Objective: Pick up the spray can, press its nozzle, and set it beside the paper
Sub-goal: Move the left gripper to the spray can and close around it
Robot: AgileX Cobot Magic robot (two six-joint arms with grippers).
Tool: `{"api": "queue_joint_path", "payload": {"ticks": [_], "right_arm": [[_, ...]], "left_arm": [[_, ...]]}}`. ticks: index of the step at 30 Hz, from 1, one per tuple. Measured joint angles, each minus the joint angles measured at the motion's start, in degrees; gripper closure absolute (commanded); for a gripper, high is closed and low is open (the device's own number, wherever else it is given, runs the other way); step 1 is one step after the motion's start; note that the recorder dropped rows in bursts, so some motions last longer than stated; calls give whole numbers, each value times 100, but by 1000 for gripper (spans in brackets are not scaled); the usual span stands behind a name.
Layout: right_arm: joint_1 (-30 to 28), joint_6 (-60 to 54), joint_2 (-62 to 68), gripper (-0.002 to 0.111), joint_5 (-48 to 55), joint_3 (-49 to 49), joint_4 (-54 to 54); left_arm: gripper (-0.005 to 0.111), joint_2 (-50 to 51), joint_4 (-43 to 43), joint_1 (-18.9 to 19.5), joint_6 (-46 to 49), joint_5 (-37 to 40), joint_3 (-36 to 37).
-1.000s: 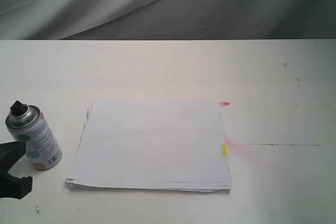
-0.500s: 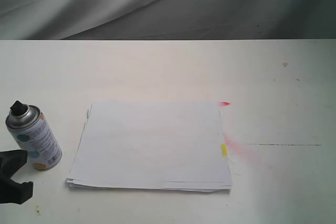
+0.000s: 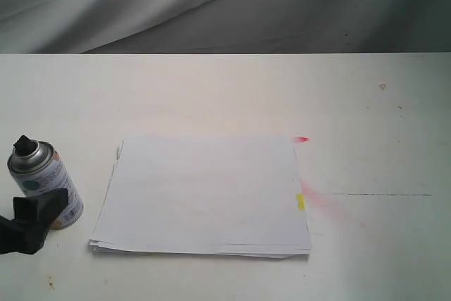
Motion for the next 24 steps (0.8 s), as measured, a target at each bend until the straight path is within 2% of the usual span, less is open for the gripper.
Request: {"api": "queue_joint_path", "payload": {"ticks": [7, 11, 19, 24], "right_arm": [[0, 0, 0, 108, 0, 0, 0], [0, 0, 0, 108, 0, 0, 0], [0, 0, 0, 108, 0, 0, 0], [0, 0, 0, 108, 0, 0, 0]], "left_arm": [[10, 0, 38, 0, -7, -317, 0], [10, 0, 260, 0, 128, -795, 17], [10, 0, 577, 0, 174, -2201, 798], [10, 0, 577, 0, -34, -2298, 920]]}}
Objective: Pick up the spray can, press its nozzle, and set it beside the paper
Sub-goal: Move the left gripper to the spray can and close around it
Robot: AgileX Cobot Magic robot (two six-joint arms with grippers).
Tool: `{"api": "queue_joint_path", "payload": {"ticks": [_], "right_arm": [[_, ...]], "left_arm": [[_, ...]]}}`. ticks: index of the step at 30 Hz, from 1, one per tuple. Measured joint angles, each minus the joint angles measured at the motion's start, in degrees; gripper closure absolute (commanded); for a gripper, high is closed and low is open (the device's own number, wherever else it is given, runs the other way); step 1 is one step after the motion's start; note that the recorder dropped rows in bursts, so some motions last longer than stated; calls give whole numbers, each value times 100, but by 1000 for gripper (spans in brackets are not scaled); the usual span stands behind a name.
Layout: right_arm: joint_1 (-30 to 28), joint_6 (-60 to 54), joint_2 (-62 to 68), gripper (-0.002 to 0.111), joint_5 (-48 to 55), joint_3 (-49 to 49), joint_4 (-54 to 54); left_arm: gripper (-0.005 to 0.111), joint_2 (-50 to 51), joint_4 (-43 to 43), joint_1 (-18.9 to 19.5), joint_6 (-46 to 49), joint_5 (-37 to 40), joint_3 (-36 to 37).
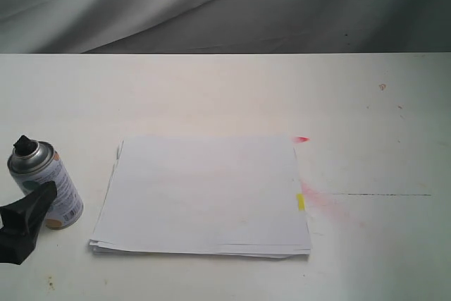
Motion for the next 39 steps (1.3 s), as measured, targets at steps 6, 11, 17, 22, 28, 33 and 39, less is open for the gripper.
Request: {"api": "queue_joint_path", "payload": {"ticks": [6, 11, 17, 22, 28, 33, 39], "right_arm": [[0, 0, 0, 108, 0, 0, 0], [0, 0, 0, 108, 0, 0, 0], [0, 0, 0, 108, 0, 0, 0], [0, 0, 0, 108, 0, 0, 0], [0, 0, 0, 108, 0, 0, 0], [0, 0, 0, 108, 0, 0, 0], [0, 0, 0, 108, 0, 0, 0]], "left_arm": [[10, 0, -45, 0, -118, 0, 56], [12, 104, -65, 0, -130, -10, 56], [12, 986, 3, 0, -142, -422, 56], [12, 1967, 28, 0, -142, -1080, 56], [12, 3013, 41, 0, -131, -2076, 68], [12, 3681, 30, 0, -131, -2835, 68], [12, 4119, 21, 0, -131, -3336, 68]]}}
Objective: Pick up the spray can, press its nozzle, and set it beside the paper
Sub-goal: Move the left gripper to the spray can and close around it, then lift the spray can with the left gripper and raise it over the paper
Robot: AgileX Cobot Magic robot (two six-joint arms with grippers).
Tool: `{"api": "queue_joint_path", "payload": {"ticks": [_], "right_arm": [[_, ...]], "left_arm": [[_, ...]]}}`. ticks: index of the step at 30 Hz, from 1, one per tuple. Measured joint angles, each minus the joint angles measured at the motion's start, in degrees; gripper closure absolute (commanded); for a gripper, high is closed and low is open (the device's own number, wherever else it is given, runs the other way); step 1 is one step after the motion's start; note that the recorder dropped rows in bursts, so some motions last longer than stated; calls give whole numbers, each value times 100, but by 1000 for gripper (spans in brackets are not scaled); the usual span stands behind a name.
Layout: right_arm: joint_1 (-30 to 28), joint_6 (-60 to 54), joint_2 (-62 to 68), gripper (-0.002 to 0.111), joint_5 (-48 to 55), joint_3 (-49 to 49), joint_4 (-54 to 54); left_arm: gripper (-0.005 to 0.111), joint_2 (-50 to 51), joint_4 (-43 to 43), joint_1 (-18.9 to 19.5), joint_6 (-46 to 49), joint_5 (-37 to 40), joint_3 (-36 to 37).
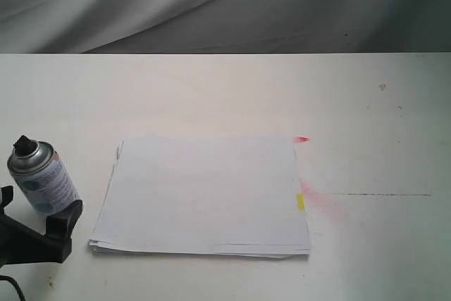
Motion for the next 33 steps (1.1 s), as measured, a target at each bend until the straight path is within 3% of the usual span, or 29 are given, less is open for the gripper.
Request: {"api": "queue_joint_path", "payload": {"ticks": [10, 16, 25, 33], "right_arm": [[0, 0, 0, 108, 0, 0, 0], [0, 0, 0, 108, 0, 0, 0], [0, 0, 0, 108, 0, 0, 0], [0, 0, 0, 108, 0, 0, 0]], "left_arm": [[12, 25, -212, 0, 0, -298, 0], [12, 37, -267, 0, 54, 218, -377], [12, 37, -516, 0, 243, 368, -520], [12, 37, -482, 315, 256, 478, -520]]}}
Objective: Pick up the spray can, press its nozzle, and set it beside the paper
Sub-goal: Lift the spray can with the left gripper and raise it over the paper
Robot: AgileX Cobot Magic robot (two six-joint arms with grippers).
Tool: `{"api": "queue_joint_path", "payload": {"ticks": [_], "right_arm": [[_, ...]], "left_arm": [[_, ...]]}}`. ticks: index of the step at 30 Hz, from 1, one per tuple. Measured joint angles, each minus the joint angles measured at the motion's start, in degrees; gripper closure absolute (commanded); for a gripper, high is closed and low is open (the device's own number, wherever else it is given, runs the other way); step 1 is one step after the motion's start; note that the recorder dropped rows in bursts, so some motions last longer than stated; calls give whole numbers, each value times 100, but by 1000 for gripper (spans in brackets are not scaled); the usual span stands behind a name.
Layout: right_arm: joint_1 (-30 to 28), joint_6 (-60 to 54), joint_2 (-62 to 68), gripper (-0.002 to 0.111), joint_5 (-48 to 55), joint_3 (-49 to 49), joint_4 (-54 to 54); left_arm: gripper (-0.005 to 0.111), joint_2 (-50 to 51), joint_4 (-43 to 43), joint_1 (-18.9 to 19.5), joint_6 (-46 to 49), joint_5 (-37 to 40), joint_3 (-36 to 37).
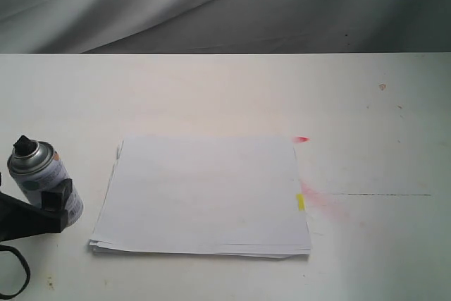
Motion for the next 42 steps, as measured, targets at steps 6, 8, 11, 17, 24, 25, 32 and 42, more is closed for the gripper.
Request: {"api": "queue_joint_path", "payload": {"ticks": [6, 8, 11, 17, 24, 25, 32, 42], "right_arm": [[0, 0, 0, 108, 0, 0, 0], [0, 0, 0, 108, 0, 0, 0], [0, 0, 0, 108, 0, 0, 0], [0, 0, 0, 108, 0, 0, 0], [0, 0, 0, 108, 0, 0, 0], [0, 0, 0, 108, 0, 0, 0], [0, 0, 0, 108, 0, 0, 0], [0, 0, 0, 108, 0, 0, 0]], "left_arm": [[12, 13, 84, 18, 12, 231, -170], [12, 12, 148, 18, 12, 422, -303], [12, 12, 181, 18, 12, 682, -507], [12, 12, 195, 18, 12, 823, -509], [12, 567, 195, 18, 12, 491, -519], [12, 665, 195, 18, 12, 382, -519], [13, 1087, 195, 18, 12, -195, -521], [100, 1123, 220, 18, 0, -376, -521]]}}
